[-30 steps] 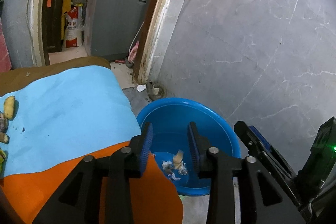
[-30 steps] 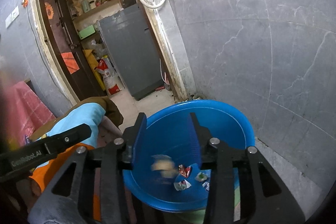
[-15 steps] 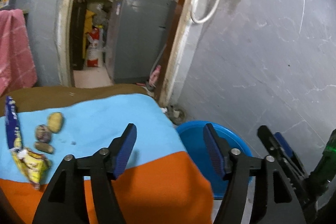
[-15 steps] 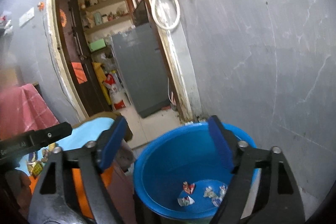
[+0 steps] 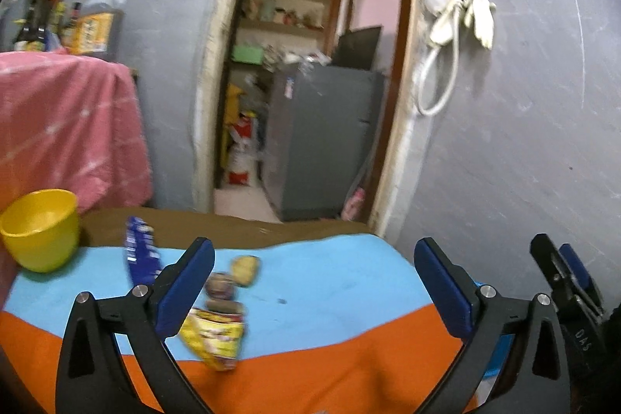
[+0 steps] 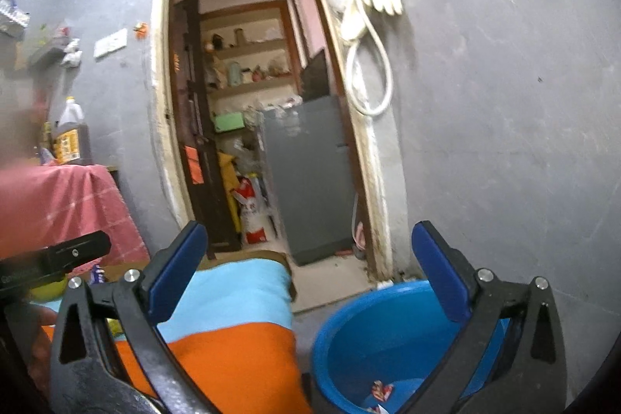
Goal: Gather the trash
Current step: 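Move both tools back over the blanket toward the remaining items, then grasp the yellow printed wrapper with the right tool, then grasp the blue bag with left tool while right tool holds the yellow wrapper, then carry the blue bag and yellow wrapper over the blue bucket and open both tools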
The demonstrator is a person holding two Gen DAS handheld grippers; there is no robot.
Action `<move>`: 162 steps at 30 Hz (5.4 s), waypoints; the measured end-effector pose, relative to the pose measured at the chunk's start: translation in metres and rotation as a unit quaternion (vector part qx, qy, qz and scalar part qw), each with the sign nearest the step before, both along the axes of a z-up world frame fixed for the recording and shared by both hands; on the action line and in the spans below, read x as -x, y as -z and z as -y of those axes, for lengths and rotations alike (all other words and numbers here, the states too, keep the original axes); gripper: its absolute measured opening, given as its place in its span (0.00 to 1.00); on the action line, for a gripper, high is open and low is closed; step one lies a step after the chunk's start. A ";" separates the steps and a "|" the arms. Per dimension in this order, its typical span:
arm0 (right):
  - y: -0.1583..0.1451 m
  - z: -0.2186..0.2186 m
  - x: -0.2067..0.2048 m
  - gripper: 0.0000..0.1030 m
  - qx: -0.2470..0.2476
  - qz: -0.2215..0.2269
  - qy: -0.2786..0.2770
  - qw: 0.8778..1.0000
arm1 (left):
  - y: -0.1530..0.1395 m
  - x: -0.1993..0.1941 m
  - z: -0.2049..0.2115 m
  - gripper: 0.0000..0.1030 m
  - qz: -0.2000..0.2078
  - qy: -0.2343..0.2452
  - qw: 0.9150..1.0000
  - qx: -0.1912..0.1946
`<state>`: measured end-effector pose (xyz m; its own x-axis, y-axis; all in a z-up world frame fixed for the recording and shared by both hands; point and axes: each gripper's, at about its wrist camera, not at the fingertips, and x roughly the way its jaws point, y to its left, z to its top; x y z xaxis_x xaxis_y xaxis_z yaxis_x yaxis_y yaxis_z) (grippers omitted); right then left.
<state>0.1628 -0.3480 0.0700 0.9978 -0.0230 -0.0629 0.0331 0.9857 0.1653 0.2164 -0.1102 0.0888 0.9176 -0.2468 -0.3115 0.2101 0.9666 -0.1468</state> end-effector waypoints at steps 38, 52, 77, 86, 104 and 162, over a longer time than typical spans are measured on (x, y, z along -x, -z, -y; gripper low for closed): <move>0.044 -0.192 -0.059 1.00 0.170 -0.175 -0.228 0.943 | 0.054 0.014 -0.164 0.98 -0.087 -0.144 0.985 -0.042; 0.067 -0.210 -0.115 1.00 0.160 -0.312 -0.272 0.896 | 0.073 -0.010 -0.162 0.98 -0.176 -0.127 0.975 -0.052; 0.072 -0.162 -0.111 0.32 0.093 -0.313 -0.278 0.903 | 0.080 -0.063 -0.118 0.97 -0.229 -0.045 0.970 -0.060; 0.074 -0.159 -0.113 0.30 0.075 -0.314 -0.283 0.903 | 0.089 -0.086 -0.107 0.66 -0.265 -0.042 0.960 -0.077; 0.065 -0.177 -0.108 0.76 0.102 -0.299 -0.294 0.902 | 0.090 -0.071 -0.139 0.16 -0.267 -0.063 0.959 -0.074; 0.065 -0.166 -0.096 0.76 0.059 -0.271 -0.292 0.916 | 0.082 -0.051 -0.116 0.35 -0.238 -0.026 0.968 -0.074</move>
<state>0.2591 -0.1822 0.0053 0.6659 0.4651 -0.5834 -0.4591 0.8718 0.1710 0.2675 0.0063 0.0068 0.6712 -0.1246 -0.7307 0.1037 0.9919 -0.0738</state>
